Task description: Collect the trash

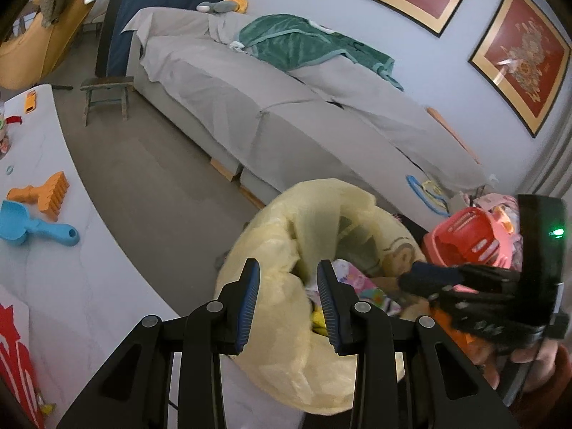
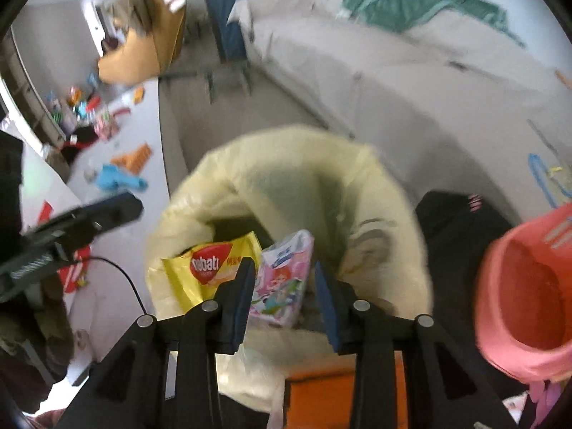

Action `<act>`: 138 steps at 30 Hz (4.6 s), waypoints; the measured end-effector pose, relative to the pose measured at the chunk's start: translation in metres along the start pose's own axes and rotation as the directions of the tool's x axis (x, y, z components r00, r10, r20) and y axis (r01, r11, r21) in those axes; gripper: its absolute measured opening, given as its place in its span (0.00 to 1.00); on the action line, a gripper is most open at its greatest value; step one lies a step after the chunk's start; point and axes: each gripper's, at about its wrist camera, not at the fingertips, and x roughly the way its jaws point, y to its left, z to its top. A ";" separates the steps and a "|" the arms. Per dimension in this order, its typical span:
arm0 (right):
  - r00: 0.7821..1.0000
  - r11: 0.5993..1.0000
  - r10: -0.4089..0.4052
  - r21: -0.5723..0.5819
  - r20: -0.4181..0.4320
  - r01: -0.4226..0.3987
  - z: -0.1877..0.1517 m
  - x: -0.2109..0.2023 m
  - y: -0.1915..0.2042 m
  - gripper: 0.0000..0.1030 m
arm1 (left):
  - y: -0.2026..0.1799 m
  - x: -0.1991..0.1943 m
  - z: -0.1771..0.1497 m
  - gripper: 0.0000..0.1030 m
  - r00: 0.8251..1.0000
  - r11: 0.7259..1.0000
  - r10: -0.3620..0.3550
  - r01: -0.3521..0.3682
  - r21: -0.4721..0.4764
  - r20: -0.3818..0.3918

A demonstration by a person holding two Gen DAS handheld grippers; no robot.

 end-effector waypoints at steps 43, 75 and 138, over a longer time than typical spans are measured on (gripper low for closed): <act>0.904 0.804 -0.403 0.528 0.141 0.276 -0.319 -0.192 -0.112 0.37 | -0.218 0.004 -0.166 0.22 0.923 0.902 -0.120 0.255 0.348 -0.366; 0.948 0.844 -0.314 0.472 0.047 0.256 -0.329 -0.164 -0.087 0.69 | -0.214 -0.015 -0.180 0.27 0.916 0.874 -0.128 0.286 0.393 -0.381; 0.846 0.833 -0.495 0.386 0.198 0.397 -0.249 -0.230 -0.072 0.12 | -0.215 -0.029 -0.151 0.12 0.959 0.900 -0.125 0.218 0.377 -0.256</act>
